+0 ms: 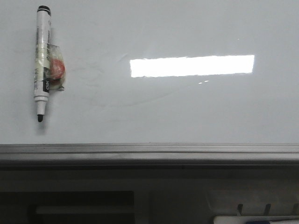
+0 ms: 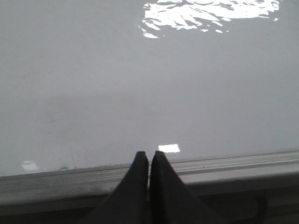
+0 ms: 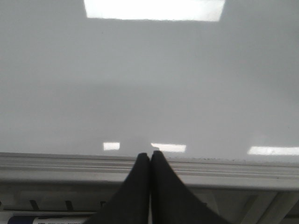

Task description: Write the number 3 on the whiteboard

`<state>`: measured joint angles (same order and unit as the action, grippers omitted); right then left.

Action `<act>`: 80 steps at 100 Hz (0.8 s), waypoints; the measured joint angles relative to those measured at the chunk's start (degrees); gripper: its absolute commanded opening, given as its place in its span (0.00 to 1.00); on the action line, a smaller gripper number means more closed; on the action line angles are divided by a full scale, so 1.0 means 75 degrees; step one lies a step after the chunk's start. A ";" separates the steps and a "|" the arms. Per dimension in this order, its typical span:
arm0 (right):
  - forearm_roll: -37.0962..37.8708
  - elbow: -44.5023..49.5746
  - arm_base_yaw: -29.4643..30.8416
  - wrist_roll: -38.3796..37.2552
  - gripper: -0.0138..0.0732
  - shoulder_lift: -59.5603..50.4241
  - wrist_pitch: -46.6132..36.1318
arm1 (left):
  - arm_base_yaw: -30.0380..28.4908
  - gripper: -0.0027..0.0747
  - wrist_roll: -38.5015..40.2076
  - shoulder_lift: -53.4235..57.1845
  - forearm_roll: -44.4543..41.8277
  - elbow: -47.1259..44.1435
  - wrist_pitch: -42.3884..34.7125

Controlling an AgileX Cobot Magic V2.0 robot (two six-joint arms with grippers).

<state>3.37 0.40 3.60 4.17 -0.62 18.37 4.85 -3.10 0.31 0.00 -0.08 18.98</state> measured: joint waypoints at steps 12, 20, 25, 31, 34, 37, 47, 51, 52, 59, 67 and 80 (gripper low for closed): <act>0.0013 0.0000 0.0000 0.0000 0.10 0.0000 -0.0249 | 0.0000 0.01 0.0000 0.0000 0.0154 0.0000 -0.0052; 0.0027 0.0000 0.0000 0.0000 0.10 0.0000 -0.0380 | 0.0000 0.01 0.0000 0.0000 0.0255 0.0000 -0.0180; 0.0027 0.0000 0.0000 0.0000 0.10 0.0000 -0.0420 | 0.0000 0.01 0.0000 0.0000 0.0267 0.0000 -0.0299; 0.0041 0.0000 0.0000 0.0000 0.10 0.0000 -0.0436 | 0.0000 0.01 0.0000 0.0000 0.0285 0.0000 -0.0476; 0.0041 0.0000 0.0000 0.0000 0.10 0.0000 -0.0436 | 0.0000 0.01 0.0000 0.0000 0.0285 0.0000 -0.0539; 0.0041 0.0000 0.0000 0.0000 0.10 0.0000 -0.0451 | 0.0000 0.01 0.0000 0.0000 0.0285 0.0000 -0.0580; 0.0052 0.0000 0.0000 0.0000 0.10 0.0000 -0.0644 | 0.0000 0.01 0.0000 0.0000 0.0285 0.0000 -0.0608; 0.0052 0.0000 0.0000 0.0000 0.10 0.0000 -0.0747 | 0.0000 0.01 0.0000 0.0000 0.0285 0.0000 -0.0608; 0.0052 0.0000 0.0000 0.0000 0.10 0.0000 -0.0791 | 0.0000 0.01 0.0000 0.0000 0.0285 0.0000 -0.0608; 0.0052 0.0000 0.0000 0.0000 0.10 0.0000 -0.0945 | 0.0000 0.01 0.0000 0.0000 0.0302 0.0000 -0.0688; 0.0052 0.0000 0.0000 0.0000 0.10 0.0000 -0.1013 | 0.0000 0.01 0.0000 0.0000 0.0428 0.0000 -0.0894; 0.0057 0.0000 0.0000 0.0000 0.10 0.0000 -0.1030 | -0.0032 0.01 0.0000 0.0000 0.0460 0.0000 -0.1352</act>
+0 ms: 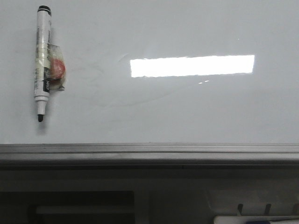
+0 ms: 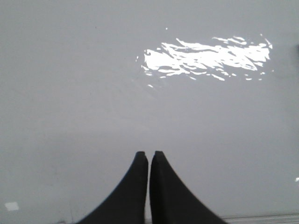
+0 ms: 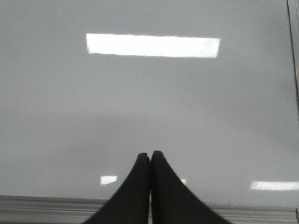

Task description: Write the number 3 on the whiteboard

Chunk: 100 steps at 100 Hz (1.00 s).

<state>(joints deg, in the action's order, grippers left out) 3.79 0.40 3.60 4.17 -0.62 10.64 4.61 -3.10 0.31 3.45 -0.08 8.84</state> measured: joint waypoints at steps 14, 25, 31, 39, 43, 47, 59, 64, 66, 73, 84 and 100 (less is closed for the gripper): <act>0.0000 0.0000 0.0000 0.0000 0.10 0.0000 0.0000 | -0.0013 0.01 0.0000 0.0000 0.0388 0.0010 -0.0020; -0.0048 0.0000 0.0000 0.0000 0.10 0.0000 0.0049 | -0.0013 0.01 0.0006 0.0000 0.0664 0.0076 0.0235; -0.0246 0.0000 0.0000 0.0000 0.10 0.0000 0.0157 | -0.0013 0.01 0.0006 0.0000 0.0676 0.0264 0.0462; -0.0506 0.0000 0.0000 0.0000 0.10 0.0151 0.0231 | -0.0013 0.01 0.0006 -0.0031 0.0681 0.0586 0.0763; -0.0596 0.0000 0.0000 0.0000 0.10 0.0326 0.0259 | -0.0013 0.01 0.0006 -0.0108 0.0694 0.0775 0.0870; -0.0668 0.0000 0.0000 0.0000 0.10 0.0530 0.0307 | -0.0013 0.01 0.0006 -0.0208 0.0694 0.0949 0.0982; -0.1064 -0.0104 0.0000 0.0000 0.10 0.1177 0.0390 | -0.0013 0.01 0.0006 -0.0713 0.0694 0.1374 0.1312; -0.1268 -0.0207 0.0000 0.0000 0.10 0.1461 0.0390 | -0.0013 0.01 0.0006 -0.0932 0.0694 0.1514 0.1378; -0.1326 -0.0265 0.0000 0.0000 0.10 0.1581 0.0405 | -0.0013 0.01 0.0006 -0.1022 0.0694 0.1567 0.1394; -0.1441 -0.0526 0.0000 0.0000 0.10 0.1958 0.0523 | -0.0013 0.01 0.0006 -0.1284 0.0694 0.1699 0.1346; -0.1512 -0.0952 0.0000 0.0000 0.10 0.2397 0.0758 | -0.0013 0.01 0.0006 -0.1502 0.0694 0.1756 0.1126; -0.1588 -0.1304 0.0000 0.0000 0.10 0.2587 0.0890 | -0.0013 0.01 0.0006 -0.1550 0.0694 0.1756 0.0895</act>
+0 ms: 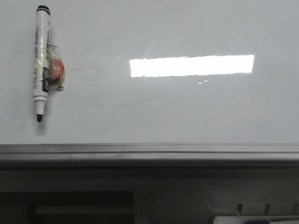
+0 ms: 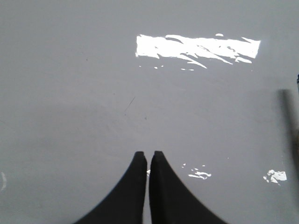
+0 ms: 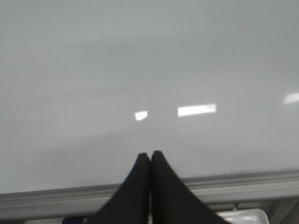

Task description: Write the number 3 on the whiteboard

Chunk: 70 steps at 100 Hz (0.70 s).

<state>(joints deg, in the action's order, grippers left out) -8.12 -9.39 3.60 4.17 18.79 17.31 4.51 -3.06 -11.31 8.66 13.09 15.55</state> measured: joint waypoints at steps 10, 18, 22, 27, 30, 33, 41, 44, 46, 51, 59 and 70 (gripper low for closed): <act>-0.0011 -0.0031 0.0000 0.0000 0.10 0.0031 0.0019 | 0.0000 0.09 0.0000 -0.0015 0.0088 0.0000 -0.0019; -0.0011 -0.0031 0.0000 0.0000 0.10 0.0031 0.0078 | 0.0000 0.25 0.0000 -0.0015 0.0301 0.0000 -0.0019; -0.0011 -0.0031 0.0000 0.0000 0.10 0.0031 0.0114 | 0.0000 0.33 0.0000 -0.0015 0.0407 0.0000 -0.0019; -0.0011 -0.0031 0.0000 0.0000 0.10 0.0031 0.0114 | 0.0000 0.42 0.0000 -0.0015 0.0477 0.0000 -0.0072; -0.0011 -0.0031 0.0000 0.0000 0.10 0.0031 0.0132 | 0.0000 0.44 0.0000 -0.0015 0.0493 0.0000 -0.0151; -0.0011 -0.0031 -0.0020 0.0000 0.10 0.0031 0.0164 | 0.0000 0.45 0.0000 -0.0015 0.0511 0.0000 -0.0241; -0.0011 -0.0031 -0.0057 0.0000 0.10 0.0031 0.0212 | 0.0000 0.44 0.0000 -0.0015 0.0553 0.0000 -0.0550; -0.0011 -0.0031 -0.0057 0.0000 0.10 0.0031 0.0228 | 0.0000 0.44 0.0000 -0.0015 0.0553 0.0000 -0.0681; -0.0011 -0.0031 -0.0057 0.0000 0.10 0.0031 0.0228 | 0.0000 0.44 0.0000 -0.0015 0.0553 0.0000 -0.0738; -0.0011 -0.0031 -0.0057 0.0000 0.10 0.0031 0.0243 | 0.0000 0.44 0.0000 -0.0015 0.0553 0.0000 -0.0875; -0.0032 -0.0031 -0.0057 0.0000 0.10 0.0031 0.0243 | 0.0000 0.44 -0.0070 -0.0030 0.0504 0.0000 -0.0945; -0.0396 -0.0031 -0.0057 0.0000 0.10 0.0031 0.0214 | 0.0170 0.46 -0.0423 -0.0160 0.0457 0.0000 -0.0945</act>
<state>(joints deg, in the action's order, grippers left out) -11.09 -9.61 3.17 4.17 19.02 18.92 5.79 -6.23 -12.52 12.09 13.09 8.47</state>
